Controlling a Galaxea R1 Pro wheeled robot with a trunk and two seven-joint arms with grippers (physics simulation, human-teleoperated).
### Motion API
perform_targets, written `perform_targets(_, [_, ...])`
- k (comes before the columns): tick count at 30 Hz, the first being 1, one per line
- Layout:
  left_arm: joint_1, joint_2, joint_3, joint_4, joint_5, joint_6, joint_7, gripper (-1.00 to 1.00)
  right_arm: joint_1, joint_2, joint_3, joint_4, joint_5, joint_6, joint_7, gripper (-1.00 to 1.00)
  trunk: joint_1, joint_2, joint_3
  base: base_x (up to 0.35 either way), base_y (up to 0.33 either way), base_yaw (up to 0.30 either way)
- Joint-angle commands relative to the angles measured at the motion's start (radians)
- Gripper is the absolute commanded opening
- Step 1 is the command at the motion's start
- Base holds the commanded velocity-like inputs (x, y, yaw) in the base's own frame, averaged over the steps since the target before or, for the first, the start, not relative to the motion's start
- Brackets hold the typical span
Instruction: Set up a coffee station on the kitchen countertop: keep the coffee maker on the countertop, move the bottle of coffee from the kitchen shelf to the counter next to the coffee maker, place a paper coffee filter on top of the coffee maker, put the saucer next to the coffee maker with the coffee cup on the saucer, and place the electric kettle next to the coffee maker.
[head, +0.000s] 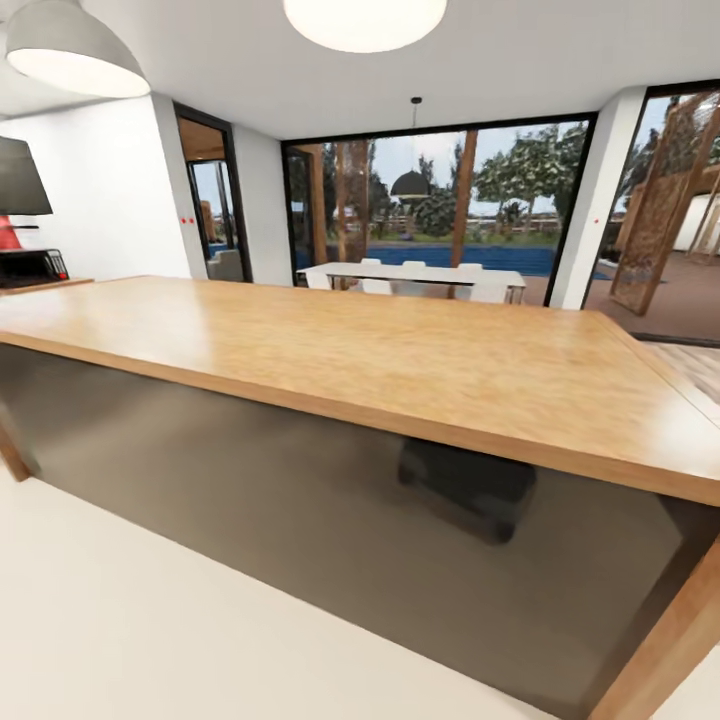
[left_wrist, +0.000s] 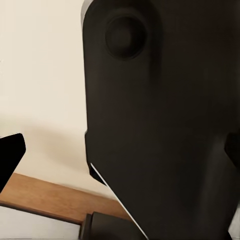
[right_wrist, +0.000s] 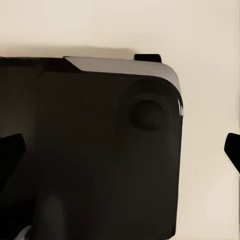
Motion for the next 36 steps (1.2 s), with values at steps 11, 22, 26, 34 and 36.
perform_targets(11, [0.0, 0.004, 0.0, -0.052, 0.001, 0.0, 0.002, 1.0, 0.0, 0.0, 0.0, -0.015, -0.001, -0.004, 0.0, 1.0, -0.042, 0.077, 0.025, 0.0, 0.0, 0.237])
perform_targets(22, [0.0, 0.002, 0.0, -0.054, 0.001, 0.0, 0.002, 1.0, 0.0, 0.0, 0.0, -0.015, 0.0, -0.005, 0.0, 1.0, -0.085, 0.154, 0.051, 0.0, 0.0, 0.236])
perform_targets(26, [0.0, 0.002, 0.0, -0.054, 0.001, 0.0, 0.002, 1.0, 0.0, 0.0, 0.0, -0.015, 0.0, -0.005, 0.0, 1.0, -0.1, 0.182, 0.06, 0.0, 0.0, 0.237])
perform_targets(34, [0.0, 0.002, 0.0, -0.054, 0.001, 0.0, 0.002, 1.0, 0.0, 0.0, 0.0, -0.015, 0.0, -0.005, 0.0, 1.0, -0.131, 0.238, 0.079, 0.0, 0.0, 0.236])
perform_targets(36, [0.0, 0.002, 0.0, -0.054, 0.001, 0.0, 0.002, 1.0, 0.0, 0.001, 0.0, -0.015, 0.0, -0.005, 0.0, 1.0, -0.138, 0.252, 0.084, 0.0, 0.0, 0.237])
